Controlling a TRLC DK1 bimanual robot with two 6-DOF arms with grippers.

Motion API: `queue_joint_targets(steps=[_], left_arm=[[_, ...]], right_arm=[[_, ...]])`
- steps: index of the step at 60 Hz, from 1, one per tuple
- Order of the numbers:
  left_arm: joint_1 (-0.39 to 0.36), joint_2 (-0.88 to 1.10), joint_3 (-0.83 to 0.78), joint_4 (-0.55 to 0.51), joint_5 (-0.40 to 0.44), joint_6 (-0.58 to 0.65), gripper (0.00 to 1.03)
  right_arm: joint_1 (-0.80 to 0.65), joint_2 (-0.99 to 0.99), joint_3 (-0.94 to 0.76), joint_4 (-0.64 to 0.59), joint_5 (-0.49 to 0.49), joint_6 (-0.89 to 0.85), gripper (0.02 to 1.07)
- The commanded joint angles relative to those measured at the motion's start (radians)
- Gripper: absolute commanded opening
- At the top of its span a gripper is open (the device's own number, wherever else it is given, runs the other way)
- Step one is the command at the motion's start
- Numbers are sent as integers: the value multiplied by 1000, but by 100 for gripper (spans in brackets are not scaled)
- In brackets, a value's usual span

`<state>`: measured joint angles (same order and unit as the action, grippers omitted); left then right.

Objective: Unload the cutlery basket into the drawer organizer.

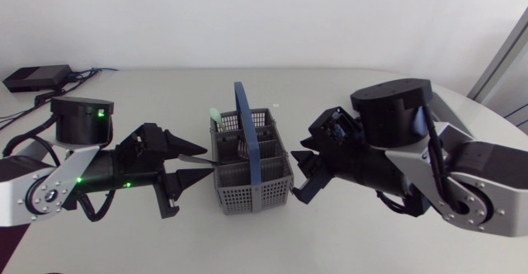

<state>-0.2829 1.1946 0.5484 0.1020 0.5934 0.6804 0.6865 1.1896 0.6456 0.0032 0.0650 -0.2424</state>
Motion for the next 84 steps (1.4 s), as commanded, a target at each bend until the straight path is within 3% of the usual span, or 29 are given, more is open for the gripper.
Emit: queue_joint_targets(steps=[1, 6, 17, 38, 59, 70, 84], left_arm=[[1, 25, -10, 25, 0, -16, 41], [1, 30, -10, 56, 0, -28, 26], [2, 54, 4, 99, 0, -51, 3], [5, 53, 94, 38, -6, -58, 3], [36, -41, 185, 33, -4, -173, 3], [33, -121, 217, -10, 2, -222, 3], [48, -299, 235, -79, 2, -298, 3]], right_arm=[[8, 10, -26, -2, 9, 23, 42], [13, 13, -29, 0, 9, 25, 42], [18, 13, -32, 1, 9, 26, 42], [33, 2, -32, 0, 9, 26, 42], [53, -33, -20, -20, 10, 15, 42], [65, -65, -9, -29, 10, 12, 42], [94, -99, 22, -42, 10, 12, 50]])
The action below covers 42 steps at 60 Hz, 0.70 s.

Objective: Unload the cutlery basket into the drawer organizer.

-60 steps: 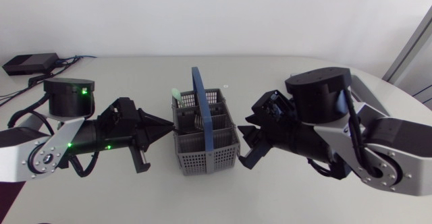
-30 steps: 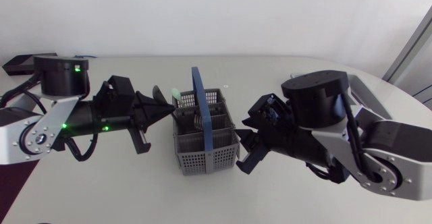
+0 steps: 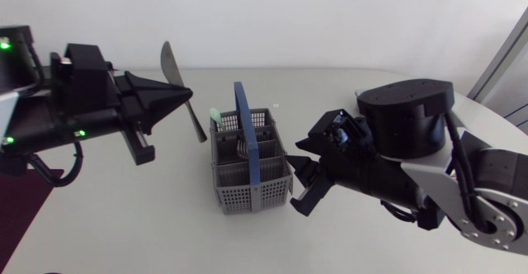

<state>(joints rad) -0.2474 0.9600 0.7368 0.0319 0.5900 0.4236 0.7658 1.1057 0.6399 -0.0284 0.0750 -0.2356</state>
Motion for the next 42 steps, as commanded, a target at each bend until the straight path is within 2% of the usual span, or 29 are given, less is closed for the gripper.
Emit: queue_joint_targets(steps=[1, 18, 26, 42], left_arm=[[13, -83, 52, -24, 5, -45, 3], [16, -179, 44, -155, 27, -77, 3], [-1, -178, 18, -161, 53, -125, 3], [-104, -158, -7, -181, 60, -175, 3]], right_arm=[[18, -18, 32, -10, 0, 5, 50], [64, -30, 73, -21, -38, 15, 54], [66, -26, 98, -41, -136, 56, 56], [61, 57, 178, -56, -325, 88, 63]])
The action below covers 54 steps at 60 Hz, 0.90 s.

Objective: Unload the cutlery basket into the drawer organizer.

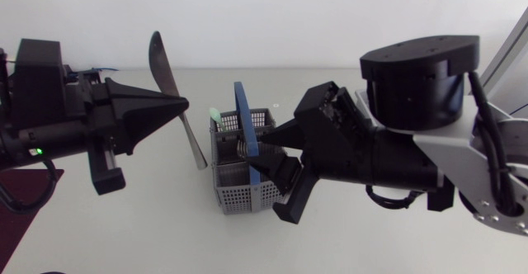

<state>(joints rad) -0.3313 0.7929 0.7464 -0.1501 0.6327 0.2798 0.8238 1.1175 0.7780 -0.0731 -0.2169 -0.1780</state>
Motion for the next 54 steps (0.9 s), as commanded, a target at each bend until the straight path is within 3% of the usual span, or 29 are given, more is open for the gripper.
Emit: queue_joint_targets(steps=[1, 15, 45, 49, 54], left_arm=[[-25, 12, -16, -3, 19, -31, 3], [-46, 51, -12, -3, 35, -33, 3], [-55, 109, -12, 4, 122, -33, 3], [-55, 112, -10, 4, 133, -34, 3], [-52, 118, -9, 12, 154, -51, 3]], right_arm=[[1, 57, 46, -11, -45, 31, 63], [-2, 191, 136, -7, -157, 28, 63], [12, 323, 199, 32, -177, 14, 63], [15, 327, 198, 32, -179, 11, 59], [20, 327, 193, 32, -182, 5, 40]])
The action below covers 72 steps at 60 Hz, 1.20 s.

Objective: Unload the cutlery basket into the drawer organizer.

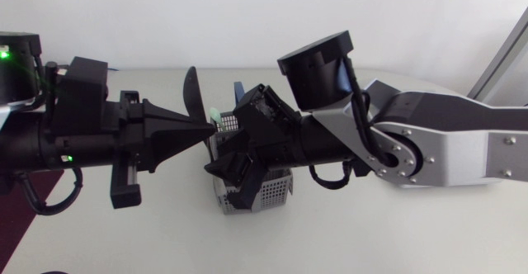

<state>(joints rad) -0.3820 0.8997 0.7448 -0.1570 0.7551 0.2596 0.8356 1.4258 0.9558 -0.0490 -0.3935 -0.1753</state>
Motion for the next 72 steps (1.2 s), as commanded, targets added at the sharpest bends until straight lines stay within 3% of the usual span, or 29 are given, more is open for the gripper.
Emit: queue_joint_targets(steps=[1, 6, 12, 21, 37, 46, 56, 72], left_arm=[[0, 11, -7, 20, 36, -34, 3], [8, 11, -7, 20, 49, -39, 3], [9, 11, -9, 20, 50, -39, 3], [23, 10, -10, 20, 50, -39, 3], [37, -2, -19, 34, 49, -39, 4], [42, -4, -25, 34, 23, -36, 20], [42, -25, -41, 53, -63, -36, 42], [32, -45, -33, 53, -158, -43, 59]], right_arm=[[8, 18, 14, 8, -7, 0, 36], [10, 16, 8, 8, -16, -1, 22], [10, 13, 3, 1, -27, -1, 14], [10, -4, -3, -20, -28, -1, 8], [22, -34, -29, -49, -8, -10, 8], [26, -59, -48, -64, 15, -13, 8], [26, -105, -74, -95, 35, -18, 8], [25, -196, -123, -147, 59, -16, 8]])
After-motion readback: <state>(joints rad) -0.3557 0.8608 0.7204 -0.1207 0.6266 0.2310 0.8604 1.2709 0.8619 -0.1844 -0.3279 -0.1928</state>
